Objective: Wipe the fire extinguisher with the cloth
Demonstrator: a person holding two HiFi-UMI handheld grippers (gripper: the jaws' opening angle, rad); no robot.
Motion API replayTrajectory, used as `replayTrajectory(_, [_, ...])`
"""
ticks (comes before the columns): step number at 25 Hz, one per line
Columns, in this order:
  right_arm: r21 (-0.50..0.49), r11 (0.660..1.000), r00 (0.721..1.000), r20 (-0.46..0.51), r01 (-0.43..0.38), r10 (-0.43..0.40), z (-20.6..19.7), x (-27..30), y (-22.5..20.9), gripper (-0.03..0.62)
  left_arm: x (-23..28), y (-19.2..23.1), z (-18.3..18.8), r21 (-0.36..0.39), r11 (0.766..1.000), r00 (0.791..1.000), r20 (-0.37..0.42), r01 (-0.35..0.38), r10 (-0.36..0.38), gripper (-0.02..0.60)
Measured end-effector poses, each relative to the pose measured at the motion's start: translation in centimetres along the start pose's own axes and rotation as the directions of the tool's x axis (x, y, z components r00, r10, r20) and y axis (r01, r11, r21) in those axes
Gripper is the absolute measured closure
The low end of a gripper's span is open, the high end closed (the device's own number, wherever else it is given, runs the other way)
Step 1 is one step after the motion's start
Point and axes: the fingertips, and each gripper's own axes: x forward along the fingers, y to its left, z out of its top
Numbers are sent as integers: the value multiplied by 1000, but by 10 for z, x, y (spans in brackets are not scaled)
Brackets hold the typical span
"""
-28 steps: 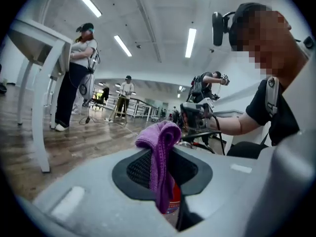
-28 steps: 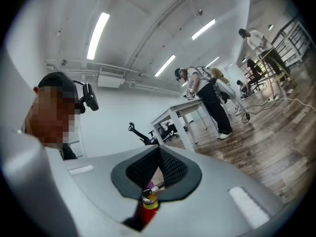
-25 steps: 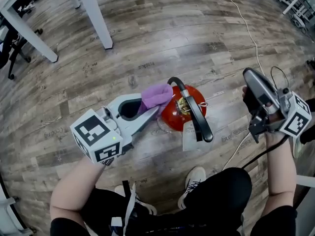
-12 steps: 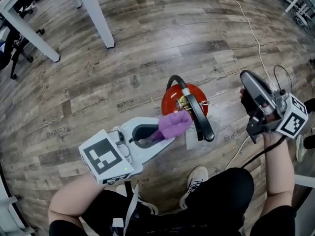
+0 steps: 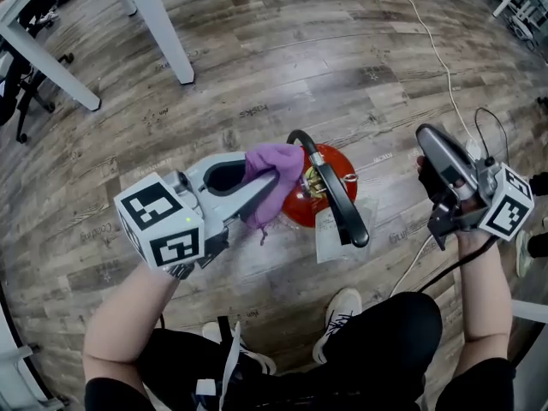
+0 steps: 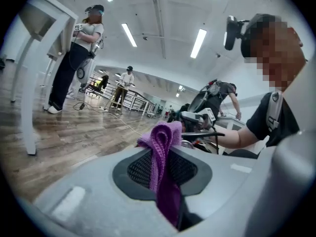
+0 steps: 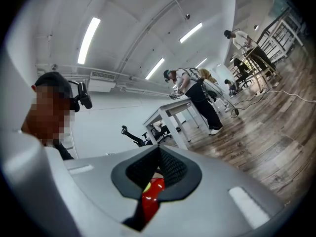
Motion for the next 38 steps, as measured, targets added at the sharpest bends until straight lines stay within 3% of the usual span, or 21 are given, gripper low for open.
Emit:
replayTrajectory(3, [5, 1000, 1000, 2, 8, -8, -2, -1, -3, 589, -1, 36, 7, -10, 996, 996, 11, -85, 85, 522])
replayTrajectory(6, [6, 1000, 1000, -2, -1, 1, -3, 1, -4, 589, -3, 55, 7, -47, 992, 993, 29, -117, 118, 523])
replayTrajectory(14, [19, 999, 999, -8, 31, -31, -3, 0, -9, 589, -21, 61, 0, -167, 983, 991, 92, -79, 96, 523])
replayTrajectory(19, [82, 993, 996, -25, 86, -84, 7, -7, -2, 589, -47, 53, 21, -242, 970, 984, 164, -32, 73, 523])
replayTrajectory(23, [192, 966, 983, -101, 171, -154, 18, -19, 25, 589, -77, 21, 37, -306, 948, 990, 83, -84, 115, 522])
replayTrajectory(27, [231, 936, 959, -165, 264, -230, 56, -30, 70, 589, -117, -34, 90, -397, 917, 994, 81, -40, 79, 522])
replayTrajectory(33, [180, 915, 915, -257, 362, -312, 146, -28, 158, 589, -172, -114, 200, -439, 898, 1000, 20, -11, 22, 522])
replayTrajectory(38, [169, 912, 898, -311, 373, -310, 200, -18, 235, 589, -202, -168, 294, -416, 909, 1000, -1, 28, -31, 522])
